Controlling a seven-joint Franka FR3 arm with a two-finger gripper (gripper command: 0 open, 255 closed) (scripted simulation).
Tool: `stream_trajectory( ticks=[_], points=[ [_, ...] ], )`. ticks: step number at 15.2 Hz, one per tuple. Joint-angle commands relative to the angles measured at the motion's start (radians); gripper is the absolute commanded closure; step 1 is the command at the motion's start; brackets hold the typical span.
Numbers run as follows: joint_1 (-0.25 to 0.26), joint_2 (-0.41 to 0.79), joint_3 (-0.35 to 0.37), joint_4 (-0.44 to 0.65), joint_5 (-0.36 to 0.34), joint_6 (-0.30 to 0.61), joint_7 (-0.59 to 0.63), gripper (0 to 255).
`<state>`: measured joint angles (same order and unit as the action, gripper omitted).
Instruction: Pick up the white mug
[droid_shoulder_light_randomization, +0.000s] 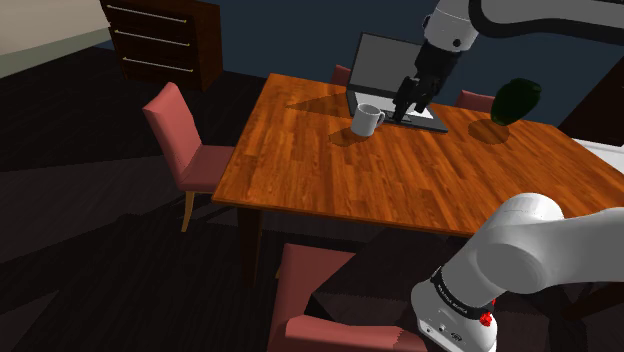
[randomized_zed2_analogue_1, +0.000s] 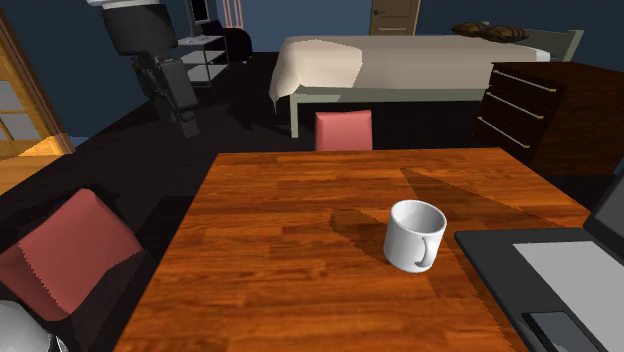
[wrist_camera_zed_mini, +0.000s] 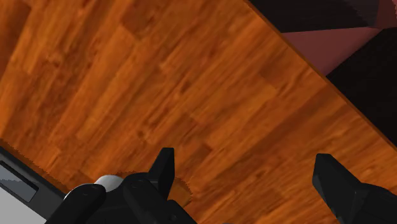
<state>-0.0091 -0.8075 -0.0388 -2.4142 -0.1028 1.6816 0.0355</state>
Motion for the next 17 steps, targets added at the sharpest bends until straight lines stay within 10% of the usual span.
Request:
stream_trajectory(
  ticks=[1, 17],
  points=[
    [0.0, 0.0, 0.0, 0.0, 0.0, 0.0, 0.0, 0],
    [-0.043, 0.555, -0.224, 0.236, 0.0, 0.314, -0.201, 0]
  ],
)
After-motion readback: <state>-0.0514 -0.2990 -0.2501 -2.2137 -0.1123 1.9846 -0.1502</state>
